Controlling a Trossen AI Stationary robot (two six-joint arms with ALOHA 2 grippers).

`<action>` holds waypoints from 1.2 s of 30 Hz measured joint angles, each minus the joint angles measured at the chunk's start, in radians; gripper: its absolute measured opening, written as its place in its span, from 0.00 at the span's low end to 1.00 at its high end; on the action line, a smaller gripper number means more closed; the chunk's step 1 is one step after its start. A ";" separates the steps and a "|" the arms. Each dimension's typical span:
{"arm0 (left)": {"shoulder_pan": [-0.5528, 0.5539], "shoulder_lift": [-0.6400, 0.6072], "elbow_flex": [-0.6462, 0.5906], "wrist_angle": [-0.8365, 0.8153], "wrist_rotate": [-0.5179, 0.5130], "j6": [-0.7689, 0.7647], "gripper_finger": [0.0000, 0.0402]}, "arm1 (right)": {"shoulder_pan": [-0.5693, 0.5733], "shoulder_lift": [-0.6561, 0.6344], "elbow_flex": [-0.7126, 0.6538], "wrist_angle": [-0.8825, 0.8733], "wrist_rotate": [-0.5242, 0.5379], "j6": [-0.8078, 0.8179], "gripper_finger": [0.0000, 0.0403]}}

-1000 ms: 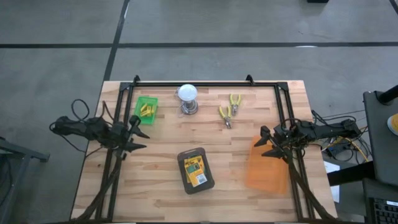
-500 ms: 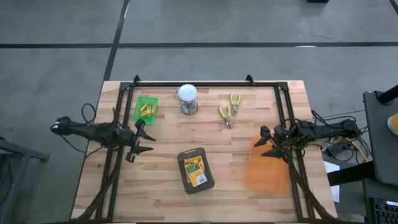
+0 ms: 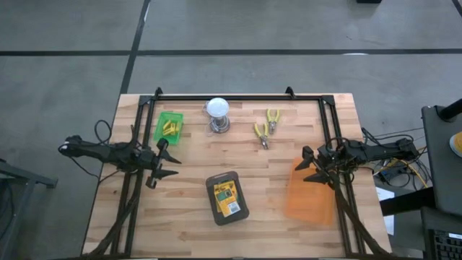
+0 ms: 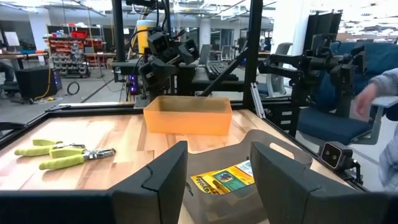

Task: Pick & Place School Supplies
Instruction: Put the green puncher into the orange bin

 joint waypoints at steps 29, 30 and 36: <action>0.000 0.000 -0.001 0.002 -0.003 -0.002 0.45 | -0.001 0.036 0.000 0.197 0.515 0.035 0.66; 0.000 0.000 -0.001 0.002 -0.003 -0.002 0.45 | -0.001 0.045 0.000 0.213 0.534 0.038 0.66; 0.000 0.001 -0.001 0.006 -0.004 -0.002 0.45 | -0.001 0.132 0.044 0.289 0.628 -0.025 0.65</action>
